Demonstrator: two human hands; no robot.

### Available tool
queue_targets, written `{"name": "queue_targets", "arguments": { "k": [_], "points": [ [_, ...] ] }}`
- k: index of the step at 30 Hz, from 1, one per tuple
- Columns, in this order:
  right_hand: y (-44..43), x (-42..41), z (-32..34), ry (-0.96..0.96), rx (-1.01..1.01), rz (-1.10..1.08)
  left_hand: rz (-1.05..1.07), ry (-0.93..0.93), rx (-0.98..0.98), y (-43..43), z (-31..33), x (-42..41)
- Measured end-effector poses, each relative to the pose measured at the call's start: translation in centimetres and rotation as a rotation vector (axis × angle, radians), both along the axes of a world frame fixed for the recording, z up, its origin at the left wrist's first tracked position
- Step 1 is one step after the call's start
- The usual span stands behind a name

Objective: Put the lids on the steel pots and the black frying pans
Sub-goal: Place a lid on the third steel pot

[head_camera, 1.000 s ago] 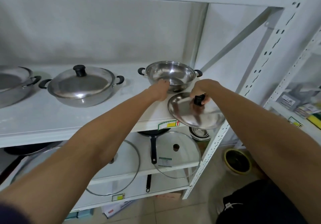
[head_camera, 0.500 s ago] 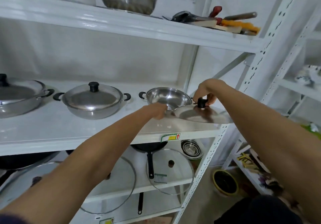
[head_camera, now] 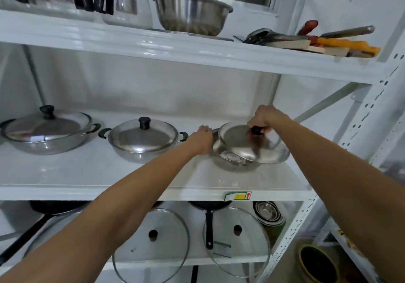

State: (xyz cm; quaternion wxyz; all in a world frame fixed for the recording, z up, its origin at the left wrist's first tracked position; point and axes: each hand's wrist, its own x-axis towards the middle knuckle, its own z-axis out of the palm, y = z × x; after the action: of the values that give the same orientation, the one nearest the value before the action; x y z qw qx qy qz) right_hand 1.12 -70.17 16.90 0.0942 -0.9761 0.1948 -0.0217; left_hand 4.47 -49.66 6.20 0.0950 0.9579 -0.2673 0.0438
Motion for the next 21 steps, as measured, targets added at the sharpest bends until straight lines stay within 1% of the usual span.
{"name": "queue_targets", "arguments": {
  "k": [3,5,7,11,16,21],
  "points": [
    [0.2,2.8,-3.5,-0.108,-0.028,0.05,0.115,0.03,0.046,1.3,-0.1,1.2],
    [0.5,4.5,-5.2,-0.167,-0.027,0.084,0.135,0.088,0.074,1.6,-0.3,1.7],
    [0.9,5.9,-6.6,-0.207,0.015,0.097,0.127,0.139,0.111,1.6,-0.9,2.5],
    [1.9,7.4,-9.1,-0.275,0.084,0.067,0.15,0.179,0.138,0.9,-2.2,3.2],
    [3.4,7.2,-10.7,-0.363,0.068,0.046,0.187,0.139,0.117,-0.2,-2.4,3.5],
    [2.6,6.0,-11.0,-0.394,0.061,-0.009,0.147,0.107,0.137,-1.8,-1.7,2.8]
  ]
}}
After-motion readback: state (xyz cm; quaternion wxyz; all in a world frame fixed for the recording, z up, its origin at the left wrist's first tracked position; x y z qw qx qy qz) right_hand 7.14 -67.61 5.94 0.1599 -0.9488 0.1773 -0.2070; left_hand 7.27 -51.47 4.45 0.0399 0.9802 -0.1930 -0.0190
